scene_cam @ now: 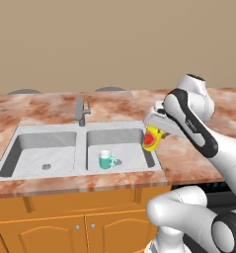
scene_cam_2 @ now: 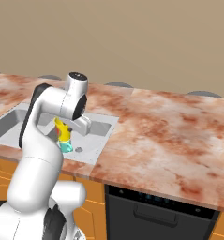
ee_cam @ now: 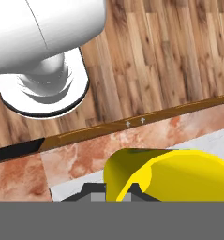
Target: Place the cup in the left basin and the mug in the right basin of the sink.
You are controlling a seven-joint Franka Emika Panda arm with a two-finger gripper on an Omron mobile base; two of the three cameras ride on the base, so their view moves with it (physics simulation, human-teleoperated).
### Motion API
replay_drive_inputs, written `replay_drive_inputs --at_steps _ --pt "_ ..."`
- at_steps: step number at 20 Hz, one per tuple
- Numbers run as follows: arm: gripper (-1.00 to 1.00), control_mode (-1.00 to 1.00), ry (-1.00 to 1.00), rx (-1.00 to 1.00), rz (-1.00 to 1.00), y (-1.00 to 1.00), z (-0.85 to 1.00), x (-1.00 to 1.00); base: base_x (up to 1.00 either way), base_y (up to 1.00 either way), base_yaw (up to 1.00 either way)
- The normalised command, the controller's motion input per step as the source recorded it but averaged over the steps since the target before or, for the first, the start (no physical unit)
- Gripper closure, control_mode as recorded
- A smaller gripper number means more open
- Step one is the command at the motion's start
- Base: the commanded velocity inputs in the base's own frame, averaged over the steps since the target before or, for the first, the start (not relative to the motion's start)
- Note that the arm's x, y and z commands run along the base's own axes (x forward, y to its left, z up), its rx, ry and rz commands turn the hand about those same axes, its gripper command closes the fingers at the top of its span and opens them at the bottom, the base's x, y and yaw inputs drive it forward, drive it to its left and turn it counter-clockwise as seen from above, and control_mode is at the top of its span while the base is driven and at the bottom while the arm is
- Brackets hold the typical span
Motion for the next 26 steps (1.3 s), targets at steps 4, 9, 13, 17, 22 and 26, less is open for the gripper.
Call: replay_drive_inputs --at_steps 4,9,13,17,22,26 --pt "1.0 -1.0 -0.02 0.0 0.25 0.24 0.06 -0.12 0.0 0.0 0.0" --pt "1.0 -1.0 -0.1 0.0 0.23 0.27 0.09 -0.15 0.0 0.0 0.0" --pt "1.0 -1.0 -0.15 -0.01 0.19 0.41 0.08 -0.14 0.0 0.0 0.0" --pt "1.0 -1.0 -0.19 -0.04 0.11 0.47 0.03 -0.1 0.0 0.0 0.0" --pt "1.0 -1.0 -0.09 -0.04 0.04 0.5 0.01 -0.06 0.0 0.0 0.0" --pt "1.0 -1.0 -0.09 -0.06 0.0 0.53 0.04 -0.01 0.0 0.0 0.0"
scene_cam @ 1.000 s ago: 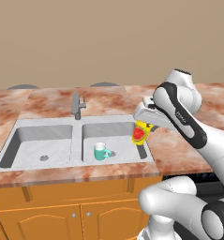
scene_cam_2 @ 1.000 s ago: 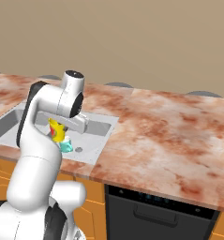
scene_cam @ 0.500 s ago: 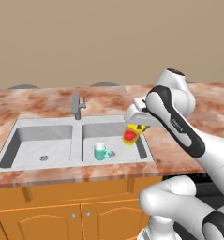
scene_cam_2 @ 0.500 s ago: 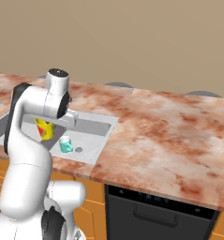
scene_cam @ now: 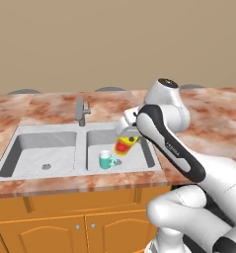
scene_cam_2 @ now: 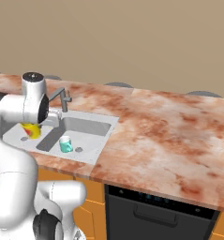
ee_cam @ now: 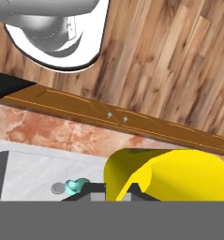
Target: Place the cup in the left basin and the mug in the right basin of the sink.
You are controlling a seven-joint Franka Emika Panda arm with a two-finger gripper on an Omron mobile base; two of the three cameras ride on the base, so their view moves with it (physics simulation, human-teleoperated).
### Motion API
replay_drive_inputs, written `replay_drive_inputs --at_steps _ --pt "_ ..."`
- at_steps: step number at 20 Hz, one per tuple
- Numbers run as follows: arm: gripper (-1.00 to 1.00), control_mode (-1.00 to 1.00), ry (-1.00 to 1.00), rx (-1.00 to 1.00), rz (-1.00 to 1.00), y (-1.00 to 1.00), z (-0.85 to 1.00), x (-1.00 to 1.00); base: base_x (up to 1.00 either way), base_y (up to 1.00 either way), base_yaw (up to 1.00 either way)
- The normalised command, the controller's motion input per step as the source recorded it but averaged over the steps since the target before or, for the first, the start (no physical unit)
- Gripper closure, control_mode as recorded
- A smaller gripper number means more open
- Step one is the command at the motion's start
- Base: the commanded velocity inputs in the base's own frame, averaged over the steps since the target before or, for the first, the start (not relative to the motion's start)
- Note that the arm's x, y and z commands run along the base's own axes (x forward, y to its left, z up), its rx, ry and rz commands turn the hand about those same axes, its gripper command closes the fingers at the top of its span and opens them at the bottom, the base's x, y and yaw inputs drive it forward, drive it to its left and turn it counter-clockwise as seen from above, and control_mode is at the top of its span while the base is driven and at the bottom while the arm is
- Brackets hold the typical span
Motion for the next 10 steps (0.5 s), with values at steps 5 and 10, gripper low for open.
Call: replay_drive_inputs --at_steps 5,10 --pt "1.0 -1.0 -0.02 -0.03 0.0 0.57 0.12 0.0 0.0 0.0 0.0" --pt "1.0 -1.0 0.0 -0.04 0.0 0.61 0.12 0.02 0.0 0.0 0.0"
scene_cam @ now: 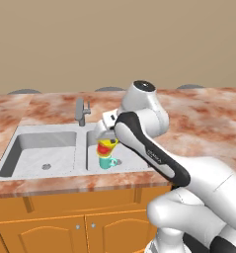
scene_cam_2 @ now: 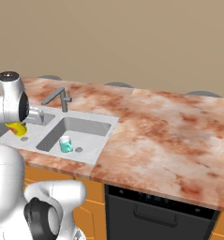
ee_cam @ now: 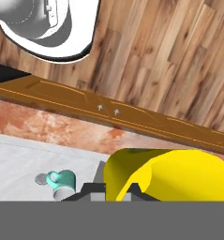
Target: Place the cup in the left basin and the mug in the right basin of the sink.
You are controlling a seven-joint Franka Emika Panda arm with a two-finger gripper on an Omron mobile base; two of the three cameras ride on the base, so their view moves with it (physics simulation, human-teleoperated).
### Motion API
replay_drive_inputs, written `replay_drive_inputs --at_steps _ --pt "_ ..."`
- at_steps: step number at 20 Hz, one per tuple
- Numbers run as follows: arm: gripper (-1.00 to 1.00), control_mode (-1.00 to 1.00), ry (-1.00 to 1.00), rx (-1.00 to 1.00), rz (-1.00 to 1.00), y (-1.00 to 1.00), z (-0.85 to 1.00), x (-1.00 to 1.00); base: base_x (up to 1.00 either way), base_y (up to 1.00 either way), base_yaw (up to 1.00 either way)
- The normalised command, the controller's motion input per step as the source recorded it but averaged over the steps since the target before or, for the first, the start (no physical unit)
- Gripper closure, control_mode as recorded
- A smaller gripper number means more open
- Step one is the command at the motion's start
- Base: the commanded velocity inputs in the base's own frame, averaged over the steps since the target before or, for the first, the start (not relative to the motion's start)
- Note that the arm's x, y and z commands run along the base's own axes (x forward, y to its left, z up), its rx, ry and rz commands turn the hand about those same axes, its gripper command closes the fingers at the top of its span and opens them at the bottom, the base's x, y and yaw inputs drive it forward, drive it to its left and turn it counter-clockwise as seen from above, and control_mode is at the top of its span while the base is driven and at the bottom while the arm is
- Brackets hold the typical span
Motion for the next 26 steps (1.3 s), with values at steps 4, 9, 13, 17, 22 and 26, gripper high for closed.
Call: replay_drive_inputs --at_steps 4,9,13,17,22,26 --pt "1.0 -1.0 0.0 -0.01 0.0 0.56 0.11 0.08 0.0 0.0 0.0" --pt "1.0 -1.0 0.0 -0.03 0.0 0.55 0.03 0.15 0.0 0.0 0.0" --pt "1.0 -1.0 -0.01 -0.05 0.0 0.48 0.0 0.29 0.0 0.0 0.0" --pt "1.0 -1.0 -0.01 -0.05 -0.01 0.45 0.0 0.33 0.0 0.0 0.0" --pt "1.0 -1.0 0.0 -0.01 0.0 0.32 0.0 0.34 0.0 0.0 0.0" --pt "1.0 -1.0 0.0 -0.01 0.0 0.28 0.0 0.35 0.0 0.0 0.0"
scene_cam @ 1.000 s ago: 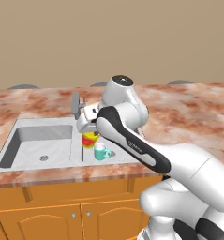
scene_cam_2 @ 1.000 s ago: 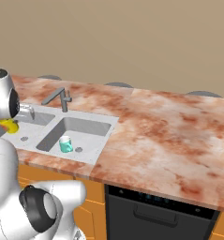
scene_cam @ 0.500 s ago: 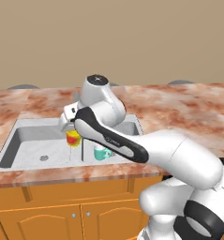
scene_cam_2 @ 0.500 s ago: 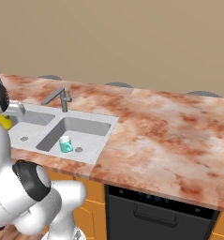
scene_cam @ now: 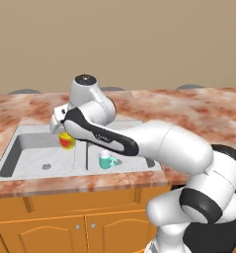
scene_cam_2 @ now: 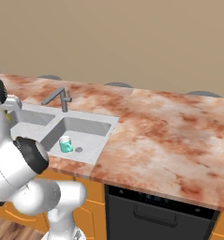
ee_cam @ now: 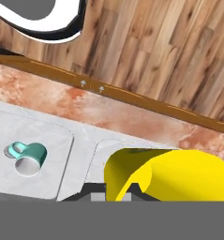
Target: Place the cup in the left basin and the mug in the right basin of the sink.
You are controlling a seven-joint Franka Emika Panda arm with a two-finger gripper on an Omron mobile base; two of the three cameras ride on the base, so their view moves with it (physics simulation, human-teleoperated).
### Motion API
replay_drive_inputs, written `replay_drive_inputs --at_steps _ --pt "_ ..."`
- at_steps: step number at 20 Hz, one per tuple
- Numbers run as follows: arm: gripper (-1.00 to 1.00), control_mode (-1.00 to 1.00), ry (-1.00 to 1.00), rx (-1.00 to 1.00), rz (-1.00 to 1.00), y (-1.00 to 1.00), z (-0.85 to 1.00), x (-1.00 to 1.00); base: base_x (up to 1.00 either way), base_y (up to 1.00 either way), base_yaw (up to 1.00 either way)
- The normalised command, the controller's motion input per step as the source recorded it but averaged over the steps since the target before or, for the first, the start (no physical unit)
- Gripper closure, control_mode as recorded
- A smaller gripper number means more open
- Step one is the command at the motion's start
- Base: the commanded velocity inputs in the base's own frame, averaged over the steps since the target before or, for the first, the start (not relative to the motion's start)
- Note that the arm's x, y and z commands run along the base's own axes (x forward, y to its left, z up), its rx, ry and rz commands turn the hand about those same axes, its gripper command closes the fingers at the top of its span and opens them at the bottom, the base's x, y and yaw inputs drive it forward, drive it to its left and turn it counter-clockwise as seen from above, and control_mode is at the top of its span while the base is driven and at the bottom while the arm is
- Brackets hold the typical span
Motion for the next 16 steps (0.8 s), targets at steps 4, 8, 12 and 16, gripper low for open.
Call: replay_drive_inputs --at_steps 4,8,12,16 --pt "1.0 -1.0 -0.03 0.0 0.0 0.25 -0.11 0.27 0.0 0.0 0.0" --pt "1.0 -1.0 0.0 0.0 0.0 0.21 -0.2 0.33 0.0 0.0 0.0" --pt "1.0 -1.0 0.02 0.0 0.0 0.19 -0.26 0.31 0.0 0.0 0.0" --pt "1.0 -1.0 0.0 0.0 -0.01 0.15 -0.3 0.28 0.0 0.0 0.0"
